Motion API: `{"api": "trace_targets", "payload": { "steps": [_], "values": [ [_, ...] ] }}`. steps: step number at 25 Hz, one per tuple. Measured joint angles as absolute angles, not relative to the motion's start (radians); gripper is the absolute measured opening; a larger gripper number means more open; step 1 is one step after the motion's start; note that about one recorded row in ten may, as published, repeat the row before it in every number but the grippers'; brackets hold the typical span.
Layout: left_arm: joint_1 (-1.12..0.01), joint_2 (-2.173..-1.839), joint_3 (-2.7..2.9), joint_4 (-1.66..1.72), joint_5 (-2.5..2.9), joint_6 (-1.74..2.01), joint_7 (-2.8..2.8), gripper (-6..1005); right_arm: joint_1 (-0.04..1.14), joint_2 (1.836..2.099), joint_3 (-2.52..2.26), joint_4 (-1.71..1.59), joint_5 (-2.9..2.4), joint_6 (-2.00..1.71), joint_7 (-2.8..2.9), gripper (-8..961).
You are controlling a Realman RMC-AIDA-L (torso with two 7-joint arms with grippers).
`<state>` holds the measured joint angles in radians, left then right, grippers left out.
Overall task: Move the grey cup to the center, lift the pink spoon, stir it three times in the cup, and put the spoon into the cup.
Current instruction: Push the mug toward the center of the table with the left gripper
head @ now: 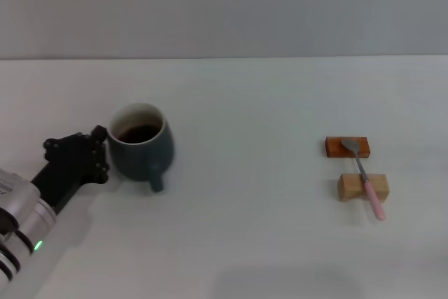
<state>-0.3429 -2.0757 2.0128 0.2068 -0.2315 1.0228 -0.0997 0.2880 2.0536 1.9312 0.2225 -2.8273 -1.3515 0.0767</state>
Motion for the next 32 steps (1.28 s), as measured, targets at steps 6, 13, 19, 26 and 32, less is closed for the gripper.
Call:
{"api": "trace_targets", "payload": {
  "steps": [6, 13, 19, 26, 32],
  "values": [
    [-0.330, -2.078, 2.098, 0.271, -0.216, 1.017, -0.169, -2, 0.289, 2.054, 1.931, 0.222, -2.827, -1.351, 0.077, 424],
    [-0.288, -2.078, 2.198, 0.370, -0.229, 1.015, -0.216, -2, 0.290, 2.058, 1.931, 0.222, -2.828, -1.351, 0.077, 424],
    [-0.271, -2.079, 2.235, 0.410, -0.231, 1.015, -0.222, -2, 0.288, 2.062, 1.927, 0.224, -2.829, -1.358, 0.077, 424],
    [-0.285, -2.079, 2.201, 0.387, -0.311, 1.015, -0.205, -2, 0.279, 2.066, 1.924, 0.224, -2.829, -1.378, 0.077, 424],
    [-0.358, -2.076, 2.091, 0.295, -0.321, 1.014, -0.197, -2, 0.265, 2.071, 1.924, 0.222, -2.829, -1.401, 0.077, 424]
  ]
}}
